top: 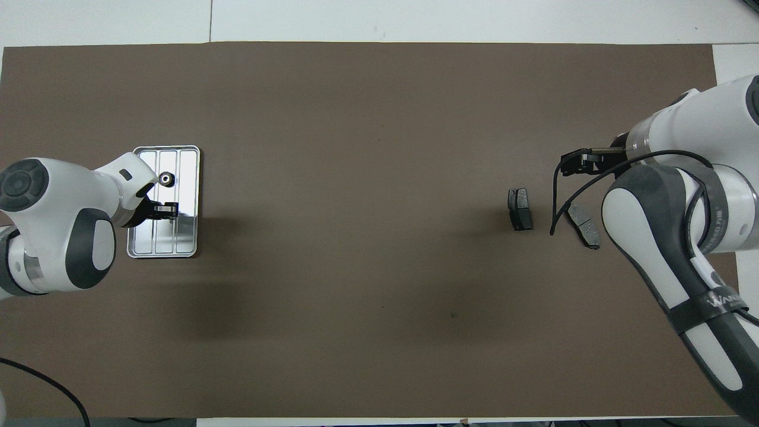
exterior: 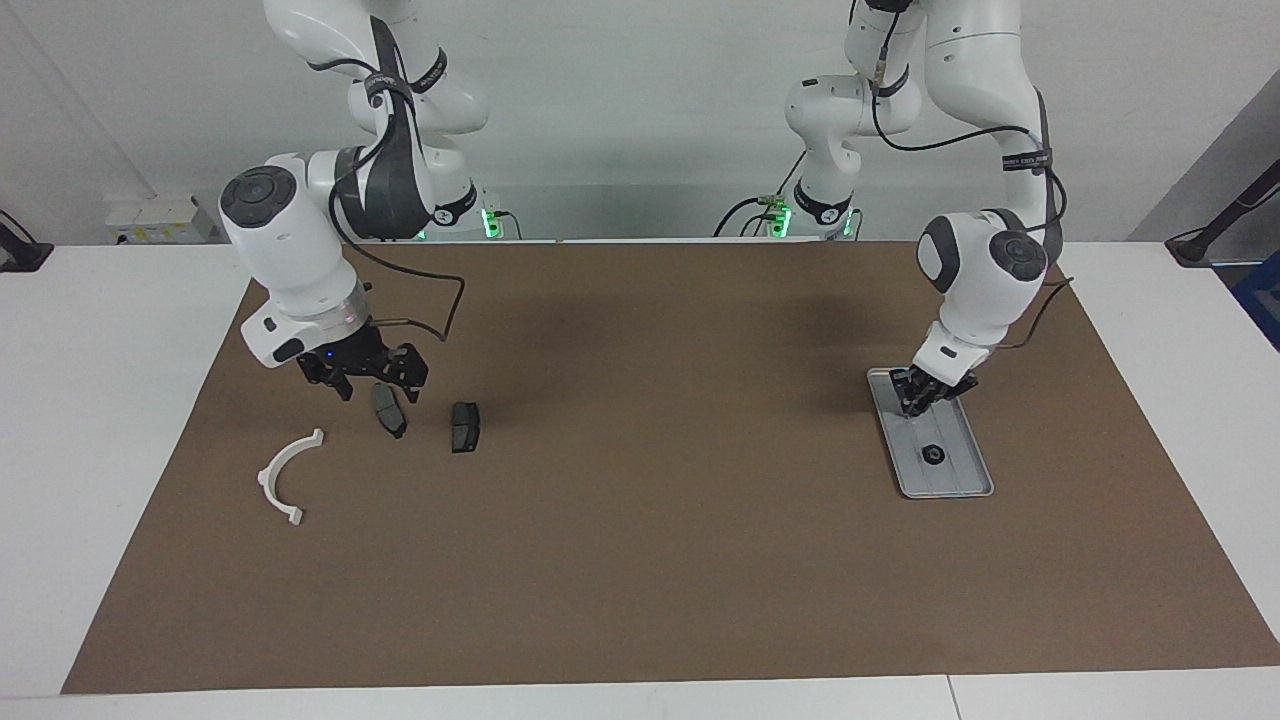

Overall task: Place bearing gear from tray to pile
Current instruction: 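Carry the part with the left gripper to mid-table and release it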

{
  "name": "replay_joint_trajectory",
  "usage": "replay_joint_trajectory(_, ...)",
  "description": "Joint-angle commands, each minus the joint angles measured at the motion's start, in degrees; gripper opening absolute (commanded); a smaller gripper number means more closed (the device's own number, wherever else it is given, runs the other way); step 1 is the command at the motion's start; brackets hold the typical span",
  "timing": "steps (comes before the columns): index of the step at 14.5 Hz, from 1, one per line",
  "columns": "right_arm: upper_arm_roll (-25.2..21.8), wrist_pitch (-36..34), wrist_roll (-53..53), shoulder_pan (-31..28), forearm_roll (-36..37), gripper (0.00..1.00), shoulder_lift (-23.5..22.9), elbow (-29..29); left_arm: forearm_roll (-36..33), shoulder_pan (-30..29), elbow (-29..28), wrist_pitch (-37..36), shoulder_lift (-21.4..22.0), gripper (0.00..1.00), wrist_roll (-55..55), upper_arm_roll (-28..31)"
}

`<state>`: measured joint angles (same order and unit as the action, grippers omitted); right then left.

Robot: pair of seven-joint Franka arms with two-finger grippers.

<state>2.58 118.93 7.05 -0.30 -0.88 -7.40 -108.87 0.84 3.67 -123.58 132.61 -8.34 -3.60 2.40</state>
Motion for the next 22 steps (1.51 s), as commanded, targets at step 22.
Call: replay_joint_trajectory(22,0.4,0.9,0.6,-0.5,-0.2,1.00,0.2,-0.2,-9.1,36.5,12.4,4.4,-13.5,0.00,62.7,-0.5)
